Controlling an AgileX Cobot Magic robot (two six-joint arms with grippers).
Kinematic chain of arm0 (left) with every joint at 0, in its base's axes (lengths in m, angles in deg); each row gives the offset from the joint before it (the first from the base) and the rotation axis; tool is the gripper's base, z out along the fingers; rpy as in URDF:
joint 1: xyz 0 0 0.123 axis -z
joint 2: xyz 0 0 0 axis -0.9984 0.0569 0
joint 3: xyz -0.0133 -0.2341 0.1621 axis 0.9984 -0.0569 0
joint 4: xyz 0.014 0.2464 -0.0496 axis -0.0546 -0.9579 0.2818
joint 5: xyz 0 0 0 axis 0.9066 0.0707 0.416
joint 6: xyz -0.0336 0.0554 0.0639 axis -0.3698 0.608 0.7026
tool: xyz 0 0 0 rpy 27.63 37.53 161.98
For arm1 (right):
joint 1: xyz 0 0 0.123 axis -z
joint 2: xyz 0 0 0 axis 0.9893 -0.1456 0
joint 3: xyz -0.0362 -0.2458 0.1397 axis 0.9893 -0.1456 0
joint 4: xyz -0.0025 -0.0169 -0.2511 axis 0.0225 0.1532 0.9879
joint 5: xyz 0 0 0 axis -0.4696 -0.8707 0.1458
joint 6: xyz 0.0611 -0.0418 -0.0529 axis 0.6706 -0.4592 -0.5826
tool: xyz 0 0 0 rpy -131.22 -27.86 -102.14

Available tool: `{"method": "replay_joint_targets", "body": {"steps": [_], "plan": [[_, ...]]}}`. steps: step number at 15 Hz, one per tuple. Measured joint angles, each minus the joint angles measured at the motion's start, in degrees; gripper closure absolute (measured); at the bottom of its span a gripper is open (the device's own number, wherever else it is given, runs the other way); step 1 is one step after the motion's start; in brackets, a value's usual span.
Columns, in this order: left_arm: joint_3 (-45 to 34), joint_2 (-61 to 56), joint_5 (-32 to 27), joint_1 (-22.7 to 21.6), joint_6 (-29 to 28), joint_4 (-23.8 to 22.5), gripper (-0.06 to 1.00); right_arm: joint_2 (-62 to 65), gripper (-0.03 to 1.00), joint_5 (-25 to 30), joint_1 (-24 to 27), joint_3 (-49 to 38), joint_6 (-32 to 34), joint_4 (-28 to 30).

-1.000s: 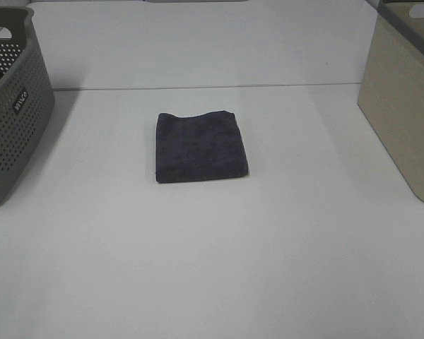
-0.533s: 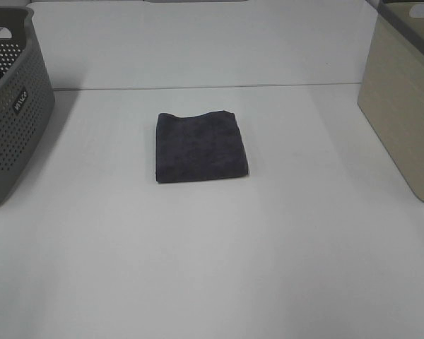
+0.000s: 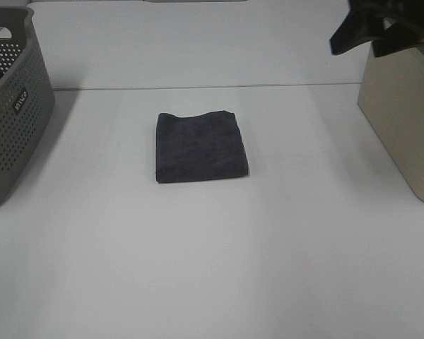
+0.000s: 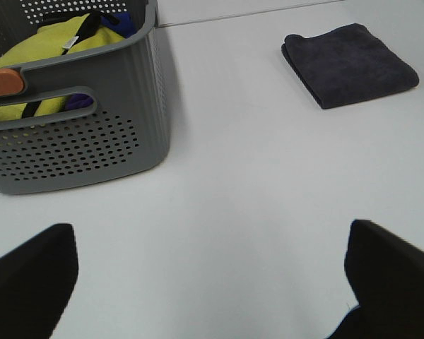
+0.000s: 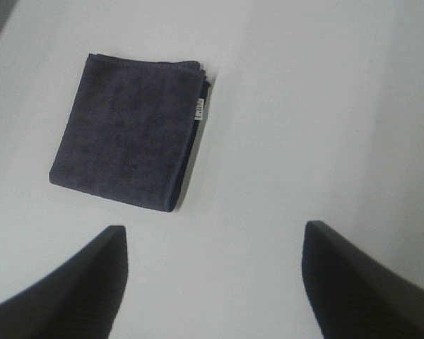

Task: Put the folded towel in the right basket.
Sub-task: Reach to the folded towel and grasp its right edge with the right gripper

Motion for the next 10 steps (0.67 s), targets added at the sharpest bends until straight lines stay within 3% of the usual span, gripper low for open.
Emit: {"method": "replay_joint_targets", "body": {"steps": [4, 6, 10], "plan": [[0.0, 0.0, 0.0, 0.0, 0.0, 0.0, -0.03, -14.8, 0.3, 2.9, -2.6, 9.7, 1.4, -0.6], [0.0, 0.0, 0.0, 0.0, 0.0, 0.0, -0.03, -26.1, 0.3, 7.9, -2.8, 17.9, 2.0, -3.9], [0.0, 0.0, 0.0, 0.0, 0.0, 0.0, -0.03, -37.1, 0.3, 12.5, -2.8, 26.8, 2.9, -7.8]]}}
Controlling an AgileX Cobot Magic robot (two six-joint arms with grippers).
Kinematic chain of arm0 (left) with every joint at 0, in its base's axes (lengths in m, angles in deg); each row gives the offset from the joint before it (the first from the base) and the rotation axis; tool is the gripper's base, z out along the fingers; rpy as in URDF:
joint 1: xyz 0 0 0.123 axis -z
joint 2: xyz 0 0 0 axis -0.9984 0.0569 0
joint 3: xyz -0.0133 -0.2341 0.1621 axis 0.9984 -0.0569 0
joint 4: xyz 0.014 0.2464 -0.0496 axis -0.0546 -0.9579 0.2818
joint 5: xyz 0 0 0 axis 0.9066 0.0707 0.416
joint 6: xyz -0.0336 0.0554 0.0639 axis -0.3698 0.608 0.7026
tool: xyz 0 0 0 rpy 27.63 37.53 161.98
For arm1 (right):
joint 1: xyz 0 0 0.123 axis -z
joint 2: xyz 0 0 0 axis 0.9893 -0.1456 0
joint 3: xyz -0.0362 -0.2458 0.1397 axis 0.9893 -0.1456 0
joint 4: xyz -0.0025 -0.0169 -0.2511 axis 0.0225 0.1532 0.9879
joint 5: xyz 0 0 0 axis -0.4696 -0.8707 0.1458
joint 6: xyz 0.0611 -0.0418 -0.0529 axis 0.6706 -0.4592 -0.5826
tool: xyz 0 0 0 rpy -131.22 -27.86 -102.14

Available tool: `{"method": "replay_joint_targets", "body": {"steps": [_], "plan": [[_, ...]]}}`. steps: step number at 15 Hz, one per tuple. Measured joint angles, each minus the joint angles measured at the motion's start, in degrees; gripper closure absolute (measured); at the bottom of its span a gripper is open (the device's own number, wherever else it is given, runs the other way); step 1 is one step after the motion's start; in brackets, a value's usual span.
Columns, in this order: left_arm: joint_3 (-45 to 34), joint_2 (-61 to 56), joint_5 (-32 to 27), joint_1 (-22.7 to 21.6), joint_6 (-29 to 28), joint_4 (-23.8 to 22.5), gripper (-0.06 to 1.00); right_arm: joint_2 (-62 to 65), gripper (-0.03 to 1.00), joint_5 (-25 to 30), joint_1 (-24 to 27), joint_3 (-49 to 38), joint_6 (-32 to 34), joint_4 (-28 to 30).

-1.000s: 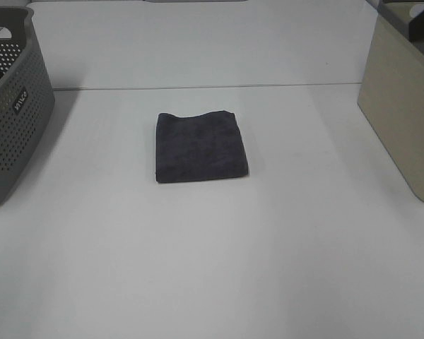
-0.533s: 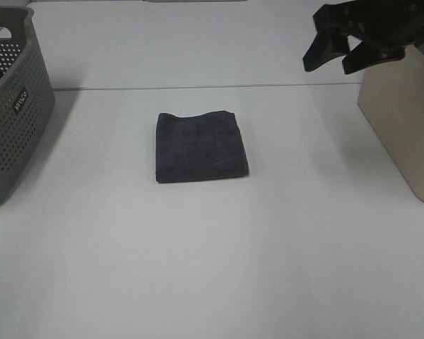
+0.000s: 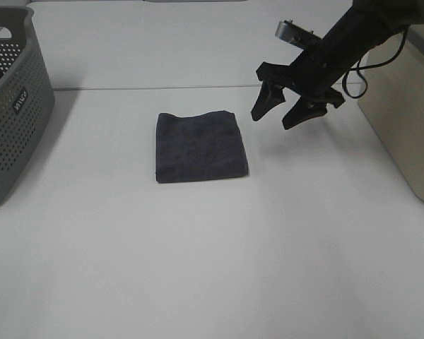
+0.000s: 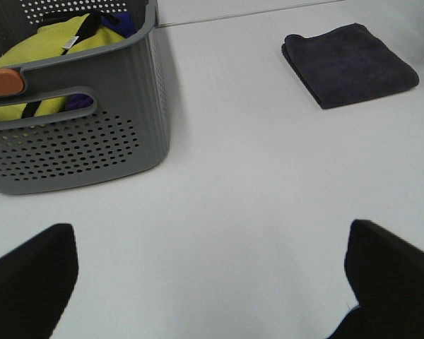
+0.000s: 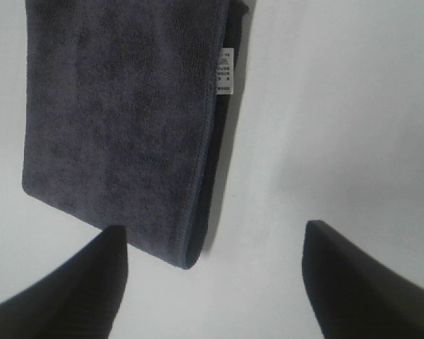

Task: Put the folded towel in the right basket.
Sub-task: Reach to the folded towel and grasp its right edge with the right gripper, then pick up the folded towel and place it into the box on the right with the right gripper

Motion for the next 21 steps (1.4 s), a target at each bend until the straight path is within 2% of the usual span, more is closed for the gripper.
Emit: {"method": "replay_joint_targets", "body": {"steps": [3, 5, 7, 9, 11, 13, 16, 17, 21], "plan": [[0.0, 0.0, 0.0, 0.0, 0.0, 0.0, -0.03, -9.7, 0.3, 4.6, 0.0, 9.2, 0.0, -4.8], [0.0, 0.0, 0.0, 0.0, 0.0, 0.0, -0.03, -12.5, 0.3, 5.9, 0.0, 11.6, 0.0, -5.7], [0.0, 0.0, 0.0, 0.0, 0.0, 0.0, -0.03, -15.0, 0.3, 6.2, 0.0, 12.3, -0.2, -6.9], [0.0, 0.0, 0.0, 0.0, 0.0, 0.0, -0.03, -16.0, 0.3, 6.6, 0.1, 12.8, -1.2, -10.7], [0.0, 0.0, 0.0, 0.0, 0.0, 0.0, -0.03, -16.3, 0.33, 6.1, -1.1, 12.8, -2.1, -11.3], [0.0, 0.0, 0.0, 0.0, 0.0, 0.0, -0.03, -16.7, 0.46, 4.1, -3.2, 12.8, -2.8, -10.7], [0.0, 0.0, 0.0, 0.0, 0.0, 0.0, -0.03, -17.0, 0.87, 1.5, -4.1, 12.8, -2.9, -10.1], [0.0, 0.0, 0.0, 0.0, 0.0, 0.0, -0.03, -17.0, 0.91, 1.4, -4.1, 12.8, -3.2, -10.1], [0.0, 0.0, 0.0, 0.0, 0.0, 0.0, -0.03, -16.9, 0.91, 3.9, -4.0, 14.7, -3.3, -9.5]]}}
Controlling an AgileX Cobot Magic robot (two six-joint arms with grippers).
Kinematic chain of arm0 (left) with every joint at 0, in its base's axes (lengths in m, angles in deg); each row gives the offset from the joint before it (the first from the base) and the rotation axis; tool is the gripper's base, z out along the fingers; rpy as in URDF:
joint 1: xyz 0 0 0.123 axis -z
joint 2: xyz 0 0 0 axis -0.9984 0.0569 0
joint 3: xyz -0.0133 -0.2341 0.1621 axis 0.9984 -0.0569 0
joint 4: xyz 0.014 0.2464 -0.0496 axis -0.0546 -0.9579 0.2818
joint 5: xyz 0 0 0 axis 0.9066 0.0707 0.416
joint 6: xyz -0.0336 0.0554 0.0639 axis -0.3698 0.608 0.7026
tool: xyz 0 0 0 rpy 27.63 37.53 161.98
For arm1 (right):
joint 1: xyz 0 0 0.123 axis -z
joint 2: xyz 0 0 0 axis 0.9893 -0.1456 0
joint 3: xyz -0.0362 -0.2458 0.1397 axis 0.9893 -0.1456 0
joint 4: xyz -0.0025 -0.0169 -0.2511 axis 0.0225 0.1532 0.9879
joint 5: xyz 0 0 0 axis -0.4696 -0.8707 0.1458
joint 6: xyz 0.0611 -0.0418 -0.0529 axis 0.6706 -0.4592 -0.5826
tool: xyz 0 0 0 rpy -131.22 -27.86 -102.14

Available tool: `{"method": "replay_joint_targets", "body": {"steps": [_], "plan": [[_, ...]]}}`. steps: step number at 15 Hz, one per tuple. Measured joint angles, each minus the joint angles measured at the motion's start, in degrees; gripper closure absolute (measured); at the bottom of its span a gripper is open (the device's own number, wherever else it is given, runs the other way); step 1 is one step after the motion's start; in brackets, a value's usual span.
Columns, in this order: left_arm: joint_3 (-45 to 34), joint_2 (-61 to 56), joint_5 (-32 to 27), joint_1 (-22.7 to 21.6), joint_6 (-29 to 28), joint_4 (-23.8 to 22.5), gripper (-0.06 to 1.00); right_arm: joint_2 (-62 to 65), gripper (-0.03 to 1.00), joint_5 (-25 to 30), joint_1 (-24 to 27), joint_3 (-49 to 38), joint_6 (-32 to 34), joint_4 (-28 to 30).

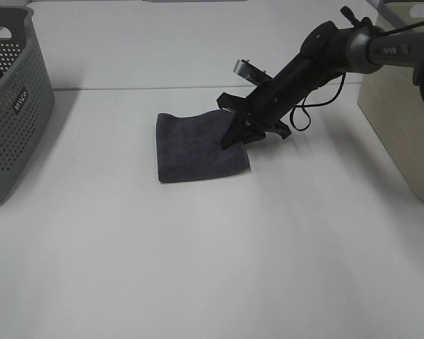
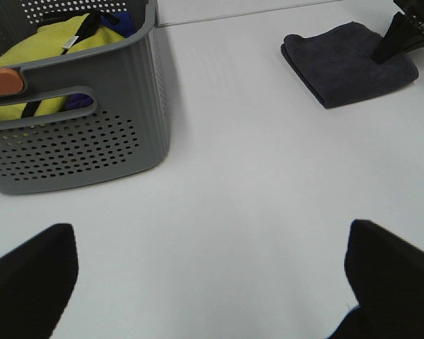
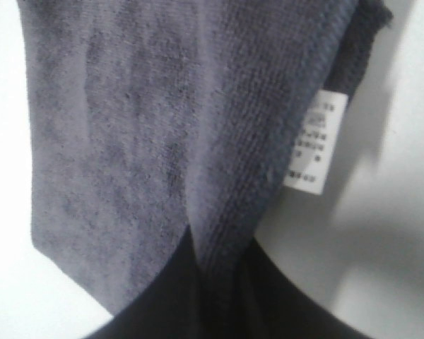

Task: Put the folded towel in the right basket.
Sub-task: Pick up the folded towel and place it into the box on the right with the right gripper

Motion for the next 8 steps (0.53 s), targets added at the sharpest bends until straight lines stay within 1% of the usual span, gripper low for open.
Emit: {"method": "replay_joint_targets", "body": {"steps": [2, 4, 6, 8], "plan": [[0.0, 0.0, 0.0, 0.0, 0.0, 0.0, -0.03, 2.0, 0.91, 1.2, 0.0, 0.7, -0.1, 1.0], [0.0, 0.0, 0.0, 0.0, 0.0, 0.0, -0.03, 9.0, 0.91, 2.6, 0.1, 0.9, -0.2, 4.6], [0.0, 0.0, 0.0, 0.0, 0.0, 0.0, -0.03, 15.3, 0.91, 5.5, 0.1, 1.0, -0.1, 9.7], [0.0, 0.0, 0.0, 0.0, 0.0, 0.0, -0.03, 21.9, 0.91, 7.3, 0.1, 1.0, 1.3, 16.4]]}}
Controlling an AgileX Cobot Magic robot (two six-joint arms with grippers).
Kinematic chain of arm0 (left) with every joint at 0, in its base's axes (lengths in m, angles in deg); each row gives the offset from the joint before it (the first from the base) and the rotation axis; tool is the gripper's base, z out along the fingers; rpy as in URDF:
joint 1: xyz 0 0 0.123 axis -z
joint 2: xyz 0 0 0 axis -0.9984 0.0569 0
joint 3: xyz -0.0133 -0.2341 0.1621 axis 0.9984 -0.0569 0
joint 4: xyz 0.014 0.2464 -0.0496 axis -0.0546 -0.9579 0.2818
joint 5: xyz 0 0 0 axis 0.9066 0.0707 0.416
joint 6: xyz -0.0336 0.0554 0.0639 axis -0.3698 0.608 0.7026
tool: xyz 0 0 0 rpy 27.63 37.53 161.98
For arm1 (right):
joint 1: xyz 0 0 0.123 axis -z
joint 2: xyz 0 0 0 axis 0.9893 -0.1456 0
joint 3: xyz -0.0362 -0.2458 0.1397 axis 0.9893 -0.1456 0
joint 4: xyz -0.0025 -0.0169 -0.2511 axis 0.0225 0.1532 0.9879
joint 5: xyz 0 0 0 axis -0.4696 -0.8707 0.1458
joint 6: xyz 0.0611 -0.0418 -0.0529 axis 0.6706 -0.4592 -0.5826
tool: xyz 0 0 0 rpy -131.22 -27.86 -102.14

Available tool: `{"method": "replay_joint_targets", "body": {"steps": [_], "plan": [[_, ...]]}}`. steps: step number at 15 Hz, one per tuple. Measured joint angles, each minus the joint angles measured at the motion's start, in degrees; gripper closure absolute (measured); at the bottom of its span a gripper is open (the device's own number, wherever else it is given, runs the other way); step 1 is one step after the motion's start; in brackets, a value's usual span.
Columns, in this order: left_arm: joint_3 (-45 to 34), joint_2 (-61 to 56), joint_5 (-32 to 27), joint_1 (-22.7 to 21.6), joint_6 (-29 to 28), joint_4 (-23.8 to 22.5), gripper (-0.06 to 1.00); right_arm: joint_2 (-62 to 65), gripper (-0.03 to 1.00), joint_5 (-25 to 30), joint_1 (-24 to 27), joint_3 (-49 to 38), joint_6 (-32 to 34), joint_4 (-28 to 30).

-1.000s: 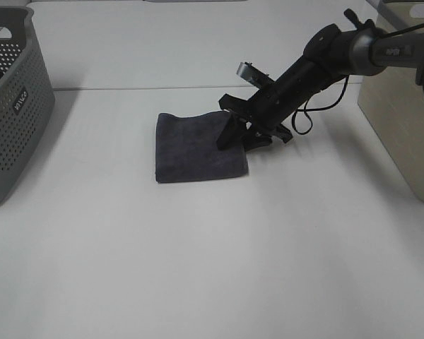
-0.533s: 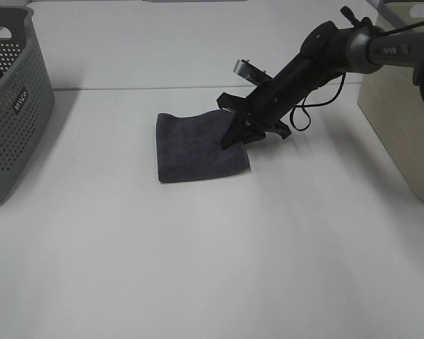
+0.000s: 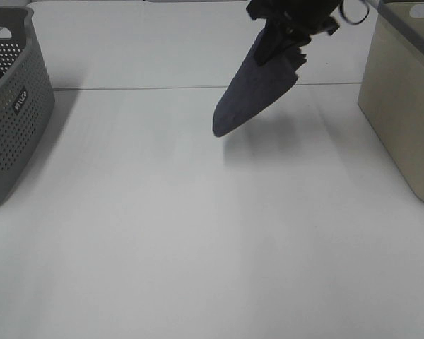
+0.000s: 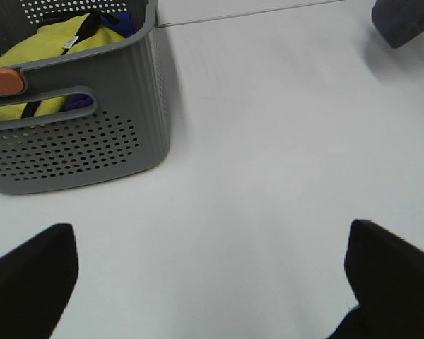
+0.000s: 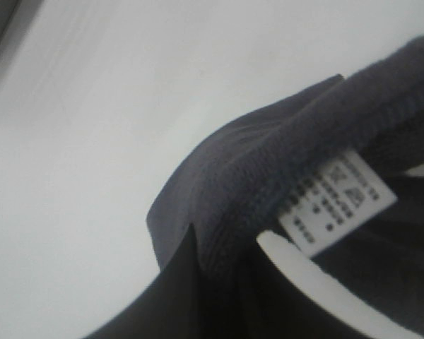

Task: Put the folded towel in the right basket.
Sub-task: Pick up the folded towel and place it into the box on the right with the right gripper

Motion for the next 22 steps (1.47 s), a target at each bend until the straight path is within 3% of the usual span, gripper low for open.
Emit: {"method": "replay_joint_targets", "body": {"steps": [8, 16, 22], "plan": [[0.0, 0.0, 0.0, 0.0, 0.0, 0.0, -0.03, 21.5, 0.91, 3.2, 0.7, 0.1, 10.4, 25.4], [0.0, 0.0, 0.0, 0.0, 0.0, 0.0, -0.03, 24.1, 0.91, 4.3, 28.2, -0.1, 10.9, 20.2], [0.0, 0.0, 0.0, 0.0, 0.0, 0.0, -0.03, 12.9, 0.91, 4.2, 30.0, -0.1, 10.9, 16.7]]}}
